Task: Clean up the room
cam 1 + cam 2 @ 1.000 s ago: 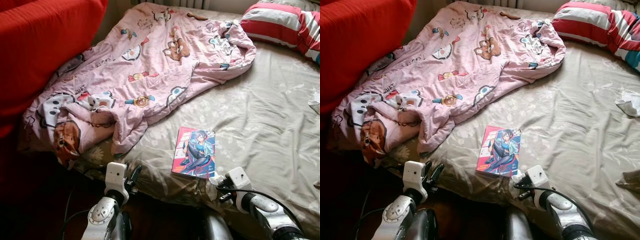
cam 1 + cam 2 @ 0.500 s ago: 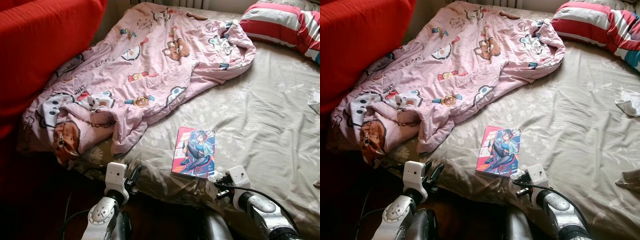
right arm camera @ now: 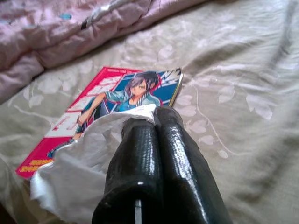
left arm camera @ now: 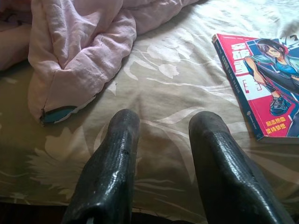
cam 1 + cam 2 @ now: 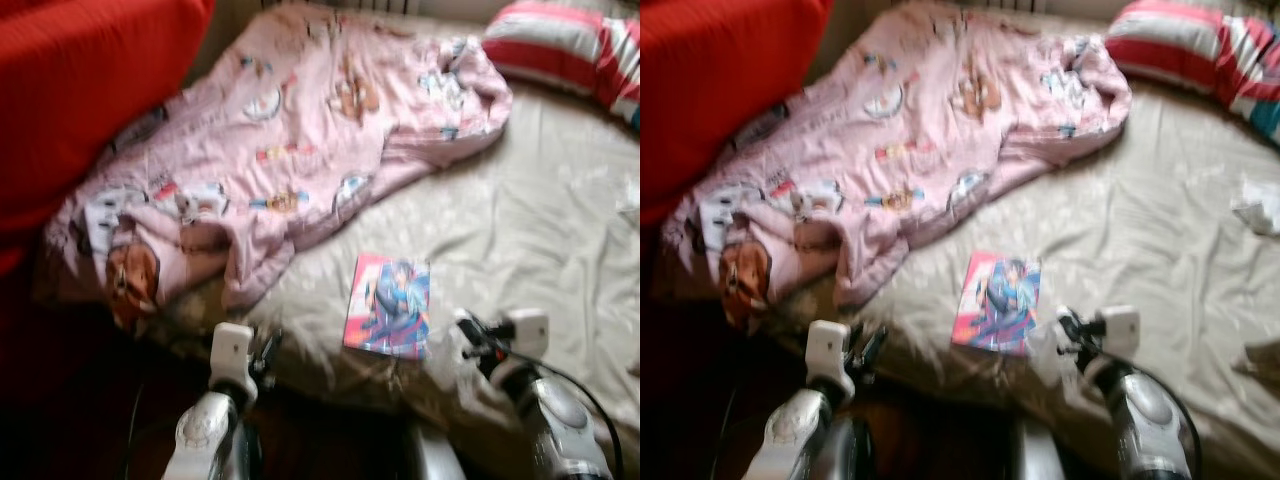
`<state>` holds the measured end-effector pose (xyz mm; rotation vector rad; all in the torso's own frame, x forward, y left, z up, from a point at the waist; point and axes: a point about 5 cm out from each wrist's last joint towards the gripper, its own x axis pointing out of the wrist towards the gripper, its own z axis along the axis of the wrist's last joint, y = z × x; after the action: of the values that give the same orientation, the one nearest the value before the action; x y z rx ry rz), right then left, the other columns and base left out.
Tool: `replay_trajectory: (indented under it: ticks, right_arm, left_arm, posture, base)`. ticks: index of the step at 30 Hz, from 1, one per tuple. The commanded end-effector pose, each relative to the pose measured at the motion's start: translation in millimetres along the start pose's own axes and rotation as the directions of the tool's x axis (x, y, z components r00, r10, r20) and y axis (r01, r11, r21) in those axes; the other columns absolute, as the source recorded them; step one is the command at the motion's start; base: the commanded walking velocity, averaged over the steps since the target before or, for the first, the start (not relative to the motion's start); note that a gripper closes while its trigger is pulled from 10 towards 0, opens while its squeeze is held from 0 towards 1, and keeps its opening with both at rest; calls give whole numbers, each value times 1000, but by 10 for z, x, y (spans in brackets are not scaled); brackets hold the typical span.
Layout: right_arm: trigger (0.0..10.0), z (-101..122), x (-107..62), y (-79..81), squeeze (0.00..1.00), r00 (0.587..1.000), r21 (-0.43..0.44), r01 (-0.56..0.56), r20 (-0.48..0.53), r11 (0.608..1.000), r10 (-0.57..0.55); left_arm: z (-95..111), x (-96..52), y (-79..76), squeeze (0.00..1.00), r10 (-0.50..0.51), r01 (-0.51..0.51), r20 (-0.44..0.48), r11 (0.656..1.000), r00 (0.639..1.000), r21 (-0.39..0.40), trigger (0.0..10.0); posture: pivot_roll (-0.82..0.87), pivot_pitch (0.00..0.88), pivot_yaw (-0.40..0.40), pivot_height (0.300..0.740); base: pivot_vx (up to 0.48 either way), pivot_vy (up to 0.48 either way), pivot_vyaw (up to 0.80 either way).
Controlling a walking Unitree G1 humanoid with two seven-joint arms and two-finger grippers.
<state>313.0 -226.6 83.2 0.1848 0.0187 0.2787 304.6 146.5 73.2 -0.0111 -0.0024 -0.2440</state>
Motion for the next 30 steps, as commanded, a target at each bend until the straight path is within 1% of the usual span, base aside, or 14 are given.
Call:
replay_trajectory:
  ticks: [1,2,7,9,11,12,13,14,16,18,19,21,24,30]
  right_arm:
    - [0,30,-40,35,0,999,24,13,51,1000,-14]
    - [0,106,-46,79,0,992,64,27,118,998,-35]
    - [0,261,-50,165,0,973,83,65,216,994,-81]
    - [0,298,-57,210,0,961,100,105,247,989,-127]
    - [0,298,-72,235,0,960,88,120,243,989,-138]
    - [3020,234,-74,261,0,967,80,133,210,988,-147]
    - [3020,187,-77,278,0,971,75,141,185,987,-153]
    - [10000,98,-91,302,0,976,40,156,145,987,-160]
    - [10000,-12,-117,321,0,980,-5,178,94,984,-177]
    - [10000,-112,-151,297,0,966,46,245,74,968,-248]
    - [10000,-139,-165,287,0,960,34,268,70,963,-270]
    - [10000,-154,-174,281,0,957,19,281,68,959,-282]
    - [10000,-187,-153,327,0,963,-15,266,46,964,-265]
    - [10000,-217,-122,331,0,963,-35,268,36,963,-267]
  left_arm:
    - [-85,-54,3,0,0,0,-32,1000,999,10,10000]
    - [-86,-53,1,0,0,0,-31,1000,1000,10,10000]
    - [-79,-49,14,0,8,-8,-24,1000,1000,13,10000]
    - [-76,-53,18,0,16,-16,-18,1000,1000,13,10000]
    - [-78,-55,17,0,17,-17,-17,1000,1000,13,10000]
    - [-79,-59,18,0,21,-21,-15,1000,1000,12,10000]
    - [-80,-61,17,0,23,-23,-13,1000,1000,10,10000]
    - [-81,-66,14,0,25,-25,-11,1000,1000,9,10000]
    - [-82,-73,9,0,27,-27,-9,1000,1000,9,10000]
    - [-81,-96,27,0,40,-40,-2,999,999,8,10000]
    - [-80,-110,43,0,48,-48,1,999,999,11,10000]
    - [-79,-119,55,0,53,-53,2,999,999,13,10000]
    - [-92,-169,145,0,98,-98,6,995,995,16,10000]
    - [-97,-160,157,0,110,-110,5,994,994,6,10000]
  posture:
    - [-48,258,8,579]
    - [-48,252,6,579]
    - [-51,239,2,579]
    - [-56,231,-1,579]
    - [-57,230,-2,579]
    - [-63,225,-4,579]
    - [-65,223,-4,579]
    - [-64,220,-5,579]
    - [-61,219,-4,579]
    - [-59,212,-2,579]
    - [-57,208,-1,579]
    - [-57,208,-1,579]
    - [-61,192,-2,604]
    - [-60,183,-2,644]
  base:
    - [0,0,0]
    - [0,0,0]
    - [0,0,0]
    - [0,0,0]
    - [0,0,0]
    - [0,0,0]
    - [0,0,0]
    - [0,0,0]
    - [0,0,0]
    - [0,0,0]
    - [0,0,0]
    - [0,0,0]
    - [0,0,0]
    - [0,0,0]
